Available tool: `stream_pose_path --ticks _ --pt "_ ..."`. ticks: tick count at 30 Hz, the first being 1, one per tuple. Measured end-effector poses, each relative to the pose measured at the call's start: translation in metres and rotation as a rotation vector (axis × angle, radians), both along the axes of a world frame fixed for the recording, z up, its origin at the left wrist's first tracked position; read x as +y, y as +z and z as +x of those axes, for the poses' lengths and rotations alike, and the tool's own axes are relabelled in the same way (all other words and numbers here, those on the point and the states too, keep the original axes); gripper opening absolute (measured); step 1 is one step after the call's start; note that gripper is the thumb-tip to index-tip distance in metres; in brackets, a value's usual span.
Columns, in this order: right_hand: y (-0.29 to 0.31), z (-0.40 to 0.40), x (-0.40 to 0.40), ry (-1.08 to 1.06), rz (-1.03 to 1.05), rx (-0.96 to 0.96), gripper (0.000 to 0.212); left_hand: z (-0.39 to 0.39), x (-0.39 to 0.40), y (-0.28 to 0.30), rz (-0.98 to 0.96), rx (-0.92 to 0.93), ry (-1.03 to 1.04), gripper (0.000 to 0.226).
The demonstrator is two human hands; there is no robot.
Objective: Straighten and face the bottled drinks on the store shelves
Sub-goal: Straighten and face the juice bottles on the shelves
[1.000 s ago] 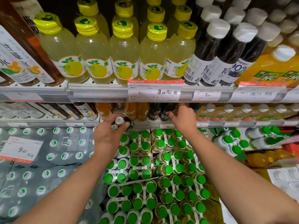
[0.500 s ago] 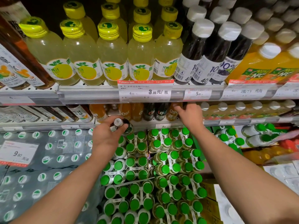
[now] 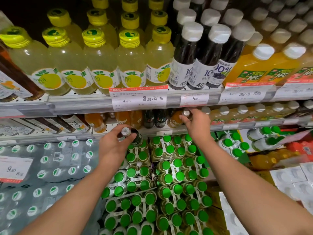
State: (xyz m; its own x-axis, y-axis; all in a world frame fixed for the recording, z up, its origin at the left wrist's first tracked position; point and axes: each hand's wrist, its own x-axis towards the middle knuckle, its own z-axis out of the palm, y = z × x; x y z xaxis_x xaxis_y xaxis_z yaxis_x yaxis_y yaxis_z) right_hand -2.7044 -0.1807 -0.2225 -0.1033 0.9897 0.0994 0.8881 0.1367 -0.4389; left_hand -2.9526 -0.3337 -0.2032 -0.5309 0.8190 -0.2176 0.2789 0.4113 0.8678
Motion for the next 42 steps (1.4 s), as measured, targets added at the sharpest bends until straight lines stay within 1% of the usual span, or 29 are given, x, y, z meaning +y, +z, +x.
stream_pose_path --ticks 2,5,9,13,18,23,25,28,31,35,38,42 --pt "0.000 0.010 -0.015 0.006 0.058 0.136 0.023 0.008 0.003 -0.001 0.006 0.000 -0.018 0.015" --pt "0.003 0.027 -0.031 -0.010 0.099 0.238 0.024 0.023 0.010 -0.002 0.005 0.012 -0.055 0.015" --pt "0.007 0.050 -0.047 -0.034 0.128 0.231 0.027 0.051 0.022 -0.005 0.004 0.036 -0.056 0.017" --pt "-0.001 0.075 -0.060 -0.037 0.065 0.236 0.032 0.083 0.030 -0.005 0.072 0.009 -0.035 0.020" --pt "-0.009 0.104 -0.073 -0.064 0.026 0.215 0.030 0.123 0.047 -0.004 0.111 -0.022 0.007 0.017" --pt "-0.010 0.128 -0.078 -0.078 -0.020 0.257 0.033 0.147 0.075 -0.010 0.096 0.064 -0.025 0.020" --pt "-0.009 0.139 -0.077 -0.076 -0.024 0.261 0.031 0.155 0.084 -0.016 0.104 0.079 -0.017 0.021" --pt "-0.008 0.152 -0.075 -0.066 -0.023 0.295 0.027 0.167 0.095 -0.025 0.085 0.156 -0.010 0.021" --pt "-0.011 0.161 -0.074 -0.051 -0.054 0.329 0.030 0.175 0.109 -0.032 0.080 0.226 0.000 0.021" --pt "-0.014 0.166 -0.074 -0.040 -0.064 0.366 0.031 0.186 0.127 -0.031 0.108 0.297 -0.021 0.026" --pt "-0.014 0.168 -0.077 -0.045 -0.097 0.392 0.027 0.190 0.136 -0.028 0.042 0.372 -0.037 0.027" --pt "-0.016 0.169 -0.079 -0.025 -0.087 0.407 0.030 0.189 0.143 -0.026 -0.100 0.432 -0.064 0.030"
